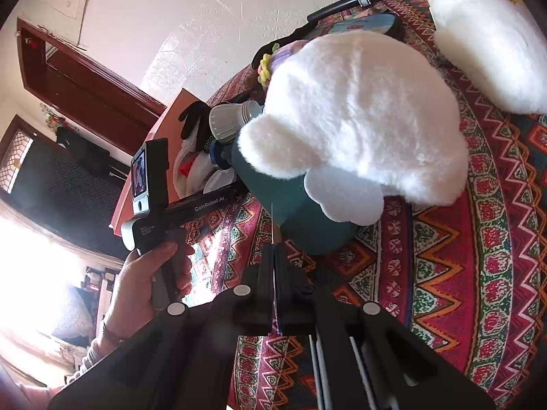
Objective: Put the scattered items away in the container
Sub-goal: 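Grasp the round white lid with the left tool while the right tool grasps a cream flat dish, then carry both items into the box and open both tools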
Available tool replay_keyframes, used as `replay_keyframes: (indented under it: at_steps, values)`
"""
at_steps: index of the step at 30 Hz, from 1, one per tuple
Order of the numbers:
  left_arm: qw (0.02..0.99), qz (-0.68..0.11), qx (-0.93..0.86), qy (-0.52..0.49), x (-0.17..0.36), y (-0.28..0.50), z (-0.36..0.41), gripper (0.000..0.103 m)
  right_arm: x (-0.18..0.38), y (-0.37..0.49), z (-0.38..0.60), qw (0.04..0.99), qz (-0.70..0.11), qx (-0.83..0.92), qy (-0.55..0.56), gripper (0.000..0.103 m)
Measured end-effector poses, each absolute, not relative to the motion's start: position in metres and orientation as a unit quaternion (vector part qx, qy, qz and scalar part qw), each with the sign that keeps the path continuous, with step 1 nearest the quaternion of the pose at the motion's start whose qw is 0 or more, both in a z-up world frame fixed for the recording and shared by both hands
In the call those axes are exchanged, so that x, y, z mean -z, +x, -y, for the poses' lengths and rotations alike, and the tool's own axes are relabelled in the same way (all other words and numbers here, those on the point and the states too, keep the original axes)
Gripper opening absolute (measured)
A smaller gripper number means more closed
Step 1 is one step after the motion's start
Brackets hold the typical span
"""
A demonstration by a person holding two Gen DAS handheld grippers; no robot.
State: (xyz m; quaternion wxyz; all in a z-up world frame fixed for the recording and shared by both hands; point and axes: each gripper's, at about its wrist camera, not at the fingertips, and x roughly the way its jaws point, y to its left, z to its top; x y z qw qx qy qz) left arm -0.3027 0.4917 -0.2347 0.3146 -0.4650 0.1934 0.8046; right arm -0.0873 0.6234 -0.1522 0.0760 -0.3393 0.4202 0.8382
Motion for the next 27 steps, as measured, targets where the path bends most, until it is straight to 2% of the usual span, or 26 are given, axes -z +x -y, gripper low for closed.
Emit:
replay_keyframes:
  at_steps: [7, 14, 19, 22, 23, 24, 26, 27]
  values:
    - [0.365, -0.175, -0.802, -0.439, 0.191, -0.255, -0.466, 0.061, 0.139, -0.086, -0.621, 0.065, -0.415, -0.846, -0.329, 0.0]
    - [0.42, -0.095, -0.818, -0.382, 0.106, -0.247, -0.421, 0.061, 0.114, -0.093, -0.602, 0.046, -0.408, -0.859, -0.305, 0.0]
    - [0.391, -0.028, -0.866, -0.31, 0.041, -0.294, -0.359, 0.061, 0.106, -0.114, -0.587, 0.029, -0.401, -0.865, -0.302, 0.0]
    - [0.336, -0.006, -0.897, -0.287, 0.035, -0.344, -0.317, 0.062, 0.109, -0.128, -0.579, 0.022, -0.4, -0.863, -0.308, 0.0]
    - [0.318, -0.008, -0.902, -0.291, 0.041, -0.362, -0.305, 0.072, 0.109, -0.132, -0.576, 0.02, -0.399, -0.863, -0.31, 0.0]
    - [0.295, -0.009, -0.906, -0.304, 0.051, -0.379, -0.296, 0.089, 0.109, -0.137, -0.572, 0.017, -0.397, -0.864, -0.31, 0.0]
    - [0.234, 0.008, -0.913, -0.335, 0.076, -0.409, -0.27, 0.098, 0.106, -0.146, -0.563, 0.01, -0.391, -0.867, -0.309, 0.0]
    - [0.207, 0.016, -0.911, -0.357, 0.088, -0.42, -0.257, 0.098, 0.105, -0.151, -0.56, 0.006, -0.389, -0.868, -0.309, 0.0]
